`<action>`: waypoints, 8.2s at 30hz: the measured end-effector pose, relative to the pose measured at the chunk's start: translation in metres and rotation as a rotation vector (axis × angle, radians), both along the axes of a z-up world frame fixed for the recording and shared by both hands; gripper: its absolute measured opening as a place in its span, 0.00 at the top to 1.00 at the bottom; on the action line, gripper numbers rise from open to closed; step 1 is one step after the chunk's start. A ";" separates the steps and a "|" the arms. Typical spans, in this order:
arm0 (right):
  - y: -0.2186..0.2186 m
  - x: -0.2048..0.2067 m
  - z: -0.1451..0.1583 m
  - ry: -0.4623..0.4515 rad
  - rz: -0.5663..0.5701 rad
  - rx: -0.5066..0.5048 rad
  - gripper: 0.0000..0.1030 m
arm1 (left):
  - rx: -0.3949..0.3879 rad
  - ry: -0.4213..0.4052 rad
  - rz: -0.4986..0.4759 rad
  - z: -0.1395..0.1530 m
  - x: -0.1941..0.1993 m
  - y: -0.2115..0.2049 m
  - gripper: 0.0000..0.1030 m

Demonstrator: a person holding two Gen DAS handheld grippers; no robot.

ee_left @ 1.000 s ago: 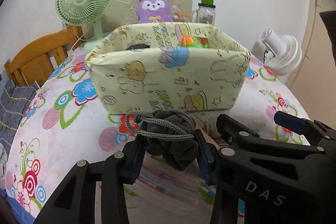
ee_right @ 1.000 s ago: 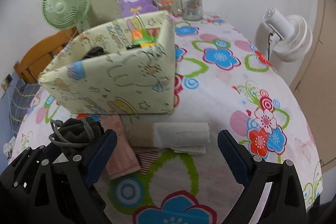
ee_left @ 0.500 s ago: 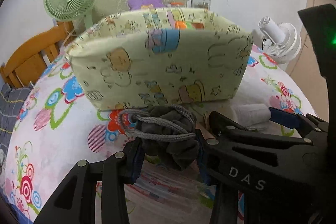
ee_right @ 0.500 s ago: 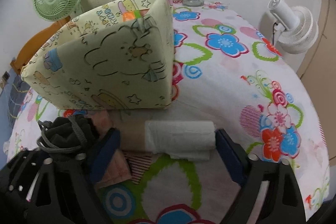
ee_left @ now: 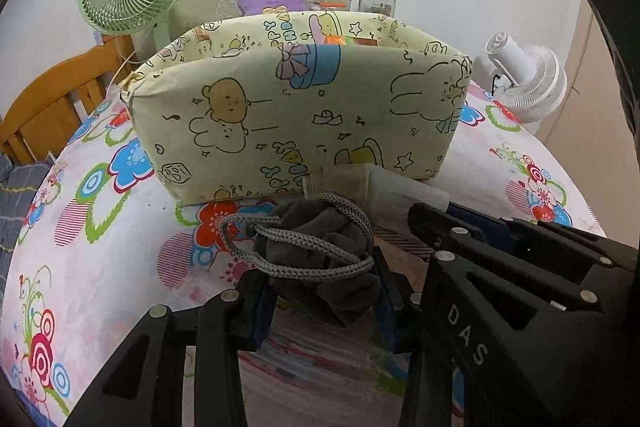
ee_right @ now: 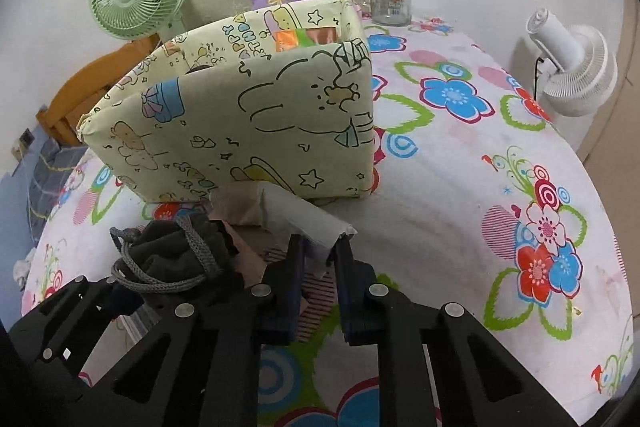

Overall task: Organize soft objects
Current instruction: 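Grasp the white rolled towel with the right tool while the left tool holds the sponge, then carry the sponge with the left tool while the right tool carries the towel toward the box, then lower the sponge into the box with the left tool while the right tool lowers the towel, then open both tools to release the sponge and towel, then withdraw from the box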

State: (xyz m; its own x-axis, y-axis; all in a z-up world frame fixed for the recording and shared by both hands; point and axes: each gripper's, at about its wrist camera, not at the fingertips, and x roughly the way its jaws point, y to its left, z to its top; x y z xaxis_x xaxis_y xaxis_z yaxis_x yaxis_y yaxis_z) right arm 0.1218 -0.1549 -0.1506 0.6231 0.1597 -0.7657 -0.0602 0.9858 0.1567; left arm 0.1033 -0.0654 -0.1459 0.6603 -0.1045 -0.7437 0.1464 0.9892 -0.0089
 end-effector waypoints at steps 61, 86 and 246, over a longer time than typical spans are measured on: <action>0.016 -0.047 0.116 -0.246 0.001 -0.035 0.88 | -0.052 -0.229 0.010 0.104 -0.042 0.017 0.61; 0.016 -0.012 0.140 -0.284 0.002 -0.038 0.88 | -0.058 -0.263 0.008 0.127 -0.006 0.018 0.62; 0.025 -0.066 0.097 -0.236 0.067 -0.069 0.19 | -0.040 -0.206 0.031 0.086 -0.060 0.024 0.09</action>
